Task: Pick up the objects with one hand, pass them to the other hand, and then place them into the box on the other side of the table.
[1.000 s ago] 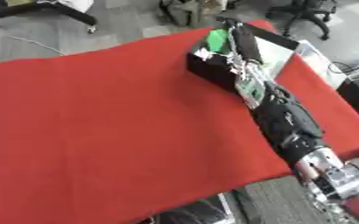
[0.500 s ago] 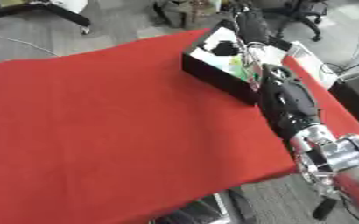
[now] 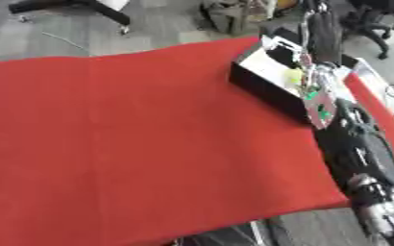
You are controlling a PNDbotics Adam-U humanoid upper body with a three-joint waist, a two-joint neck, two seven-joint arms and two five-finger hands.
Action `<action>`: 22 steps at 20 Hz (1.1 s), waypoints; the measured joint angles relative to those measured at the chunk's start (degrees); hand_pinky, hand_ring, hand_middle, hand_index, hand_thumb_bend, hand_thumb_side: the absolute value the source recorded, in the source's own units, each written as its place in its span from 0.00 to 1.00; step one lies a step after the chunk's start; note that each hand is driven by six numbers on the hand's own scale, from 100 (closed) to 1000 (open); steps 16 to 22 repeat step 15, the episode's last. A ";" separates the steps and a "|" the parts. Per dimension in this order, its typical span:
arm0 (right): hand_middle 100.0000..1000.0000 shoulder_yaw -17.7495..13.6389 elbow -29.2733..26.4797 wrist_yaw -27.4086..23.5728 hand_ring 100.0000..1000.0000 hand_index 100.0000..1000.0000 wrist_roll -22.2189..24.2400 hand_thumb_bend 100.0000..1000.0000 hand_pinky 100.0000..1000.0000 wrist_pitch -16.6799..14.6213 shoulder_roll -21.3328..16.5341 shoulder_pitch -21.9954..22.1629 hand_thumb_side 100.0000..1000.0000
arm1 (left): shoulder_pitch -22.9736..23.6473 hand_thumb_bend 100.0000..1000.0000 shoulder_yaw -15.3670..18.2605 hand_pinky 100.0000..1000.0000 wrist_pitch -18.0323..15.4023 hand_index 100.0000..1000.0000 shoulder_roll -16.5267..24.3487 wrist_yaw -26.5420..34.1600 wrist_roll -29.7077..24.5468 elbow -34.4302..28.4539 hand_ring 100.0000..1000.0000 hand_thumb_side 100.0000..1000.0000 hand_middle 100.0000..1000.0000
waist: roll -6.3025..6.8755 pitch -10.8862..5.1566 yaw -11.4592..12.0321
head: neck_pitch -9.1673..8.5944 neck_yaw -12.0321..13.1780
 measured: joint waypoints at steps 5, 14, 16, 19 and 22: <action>0.62 3.82 -10.56 -4.60 0.89 0.84 4.02 0.21 0.81 -4.86 6.47 7.88 0.38 | 0.76 0.36 -0.01 0.60 -1.36 0.80 -2.07 0.41 5.39 0.36 0.63 0.76 0.63 | -0.42 0.57 -0.48 | 0.00 3.00; 0.58 7.63 -13.87 -3.88 0.87 0.83 10.42 0.18 0.80 -10.83 8.40 11.57 0.40 | 2.46 0.35 -2.53 0.60 -2.89 0.80 -3.33 1.61 7.42 1.75 0.63 0.81 0.64 | -0.65 2.04 -1.33 | 0.00 4.13; 0.57 7.83 -13.86 -3.88 0.87 0.83 10.66 0.18 0.80 -10.98 8.47 11.67 0.40 | 2.72 0.35 -2.83 0.60 -2.90 0.80 -3.35 1.61 7.41 1.83 0.63 0.81 0.63 | -0.64 2.03 -1.41 | 0.00 4.16; 0.57 7.83 -13.86 -3.88 0.87 0.83 10.66 0.18 0.80 -10.98 8.47 11.67 0.40 | 2.72 0.35 -2.83 0.60 -2.90 0.80 -3.35 1.61 7.41 1.83 0.63 0.81 0.63 | -0.64 2.03 -1.41 | 0.00 4.16; 0.57 7.83 -13.86 -3.88 0.87 0.83 10.66 0.18 0.80 -10.98 8.47 11.67 0.40 | 2.72 0.35 -2.83 0.60 -2.90 0.80 -3.35 1.61 7.41 1.83 0.63 0.81 0.63 | -0.64 2.03 -1.41 | 0.00 4.16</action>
